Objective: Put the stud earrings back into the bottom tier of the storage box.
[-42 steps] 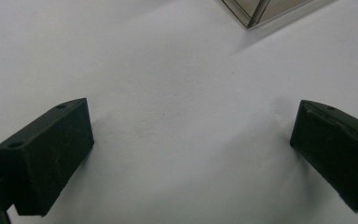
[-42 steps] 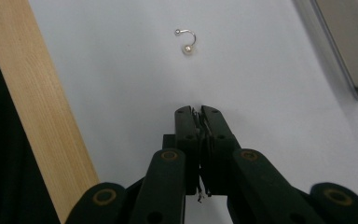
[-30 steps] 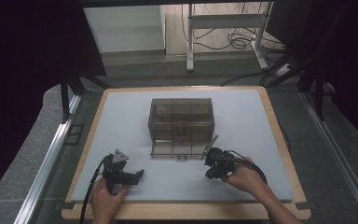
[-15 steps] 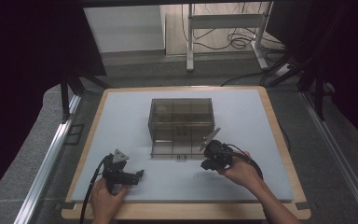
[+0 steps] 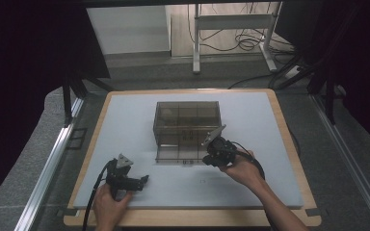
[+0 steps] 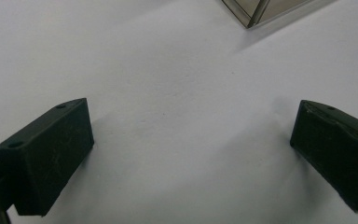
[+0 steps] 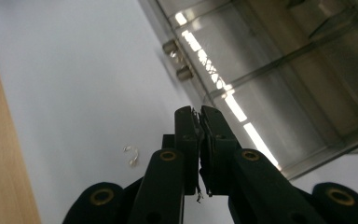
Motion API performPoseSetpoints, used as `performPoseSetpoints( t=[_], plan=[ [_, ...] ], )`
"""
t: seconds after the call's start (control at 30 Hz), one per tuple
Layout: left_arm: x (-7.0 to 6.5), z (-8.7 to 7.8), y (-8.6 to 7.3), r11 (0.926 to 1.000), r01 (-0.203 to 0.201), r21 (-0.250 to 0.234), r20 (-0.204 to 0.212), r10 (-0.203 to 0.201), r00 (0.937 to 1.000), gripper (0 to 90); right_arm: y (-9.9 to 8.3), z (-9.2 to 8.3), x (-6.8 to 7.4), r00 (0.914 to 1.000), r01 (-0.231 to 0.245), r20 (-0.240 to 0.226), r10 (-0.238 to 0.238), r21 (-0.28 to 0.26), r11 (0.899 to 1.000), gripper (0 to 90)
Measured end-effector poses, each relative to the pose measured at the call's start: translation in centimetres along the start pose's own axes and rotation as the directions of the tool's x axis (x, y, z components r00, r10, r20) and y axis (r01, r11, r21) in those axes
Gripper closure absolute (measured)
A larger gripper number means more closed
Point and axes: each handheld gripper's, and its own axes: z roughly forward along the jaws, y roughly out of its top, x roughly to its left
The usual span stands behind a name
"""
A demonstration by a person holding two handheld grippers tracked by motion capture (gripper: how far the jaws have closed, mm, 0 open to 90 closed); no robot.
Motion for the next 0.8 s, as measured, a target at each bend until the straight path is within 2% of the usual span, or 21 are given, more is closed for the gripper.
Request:
performPoseSetpoints(
  t=[0.4, 0.8],
  plan=[
    [0.0, 0.0, 0.0, 1.0, 0.004, -0.001, 0.001, -0.004, 1.0, 0.0, 2.5, 1.3, -0.3, 0.9996, 0.013, 0.024, -0.012, -0.058, 0.998, 84.1],
    [0.0, 0.0, 0.0, 1.0, 0.003, 0.001, 0.001, -0.003, 1.0, 0.0, 3.4, 3.8, -1.1, 0.9998, -0.001, 0.02, 0.003, -0.088, 0.996, 83.9]
  ],
)
